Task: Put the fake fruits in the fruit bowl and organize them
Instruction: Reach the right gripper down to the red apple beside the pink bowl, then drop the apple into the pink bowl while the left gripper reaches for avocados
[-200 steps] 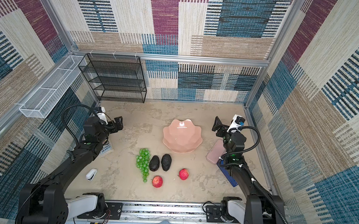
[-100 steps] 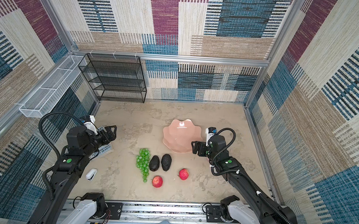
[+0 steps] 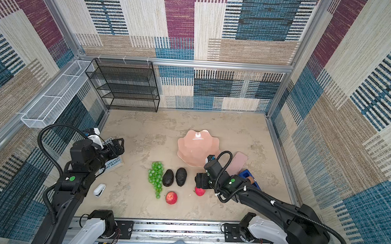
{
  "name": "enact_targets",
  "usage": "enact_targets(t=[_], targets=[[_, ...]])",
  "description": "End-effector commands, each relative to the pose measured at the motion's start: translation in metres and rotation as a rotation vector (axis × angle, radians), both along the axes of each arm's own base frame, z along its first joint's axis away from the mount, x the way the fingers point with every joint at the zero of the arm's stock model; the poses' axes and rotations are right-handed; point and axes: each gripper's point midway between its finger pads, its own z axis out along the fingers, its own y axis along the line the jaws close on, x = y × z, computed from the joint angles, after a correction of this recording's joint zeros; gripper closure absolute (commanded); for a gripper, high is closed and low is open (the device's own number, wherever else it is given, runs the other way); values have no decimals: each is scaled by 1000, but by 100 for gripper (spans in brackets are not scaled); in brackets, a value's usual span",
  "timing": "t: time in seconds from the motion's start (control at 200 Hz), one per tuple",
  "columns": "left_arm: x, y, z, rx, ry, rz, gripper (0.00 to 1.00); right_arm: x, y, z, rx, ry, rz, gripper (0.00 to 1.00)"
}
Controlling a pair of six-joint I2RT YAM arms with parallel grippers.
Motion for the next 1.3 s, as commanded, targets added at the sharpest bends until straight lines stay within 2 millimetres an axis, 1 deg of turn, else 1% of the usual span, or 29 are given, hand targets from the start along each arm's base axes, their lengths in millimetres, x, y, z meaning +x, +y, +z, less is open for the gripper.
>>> enact_targets(t=[0.0, 0.14, 0.24, 0.361, 0.481, 0.556, 0.611, 0.741, 0.831, 0.897, 0.952, 1.017, 1.122, 1.242, 1.292], targets=[[1, 3, 0, 7, -7, 16, 6, -7, -2, -11, -21, 36, -43, 14], [1, 3, -2, 1, -12, 18, 5, -15, 6, -23, -15, 61, -36, 17], [0, 3, -3, -1, -10, 18, 5, -18, 9, -30, -15, 74, -38, 22], [0, 3, -4, -2, -9, 20, 4, -16, 9, -34, -21, 69, -54, 28], [-1, 3, -4, -4, -11, 21, 5, -14, 7, -34, -28, 61, -67, 40], [-1, 3, -4, -3, -11, 20, 5, -12, 6, -27, -26, 43, -71, 45], [-2, 3, -5, -4, -11, 21, 4, -9, 4, -18, -29, 17, -75, 47], [-2, 3, -4, -5, -17, 22, 4, 4, 6, 19, -14, -77, -78, 50], [-2, 3, -4, -9, -15, 20, 4, 21, 9, 49, -4, -168, -87, 50], [-2, 2, -5, -15, -13, 17, 4, 40, 13, 67, 6, -232, -97, 50], [-3, 0, -7, -23, -6, 13, 4, 58, 18, 78, 28, -270, -96, 50], [-4, 0, -8, -38, 1, 19, 4, 81, 23, 84, 45, -302, -84, 50], [-5, -3, -5, -65, 11, 8, 4, 118, 30, 85, 20, -349, -70, 50], [-7, -12, -5, -51, 41, -55, 5, 154, 38, 71, -22, -358, -39, 50], [-10, -14, -9, -45, 80, -65, 5, 167, 40, 64, -26, -355, -30, 50]])
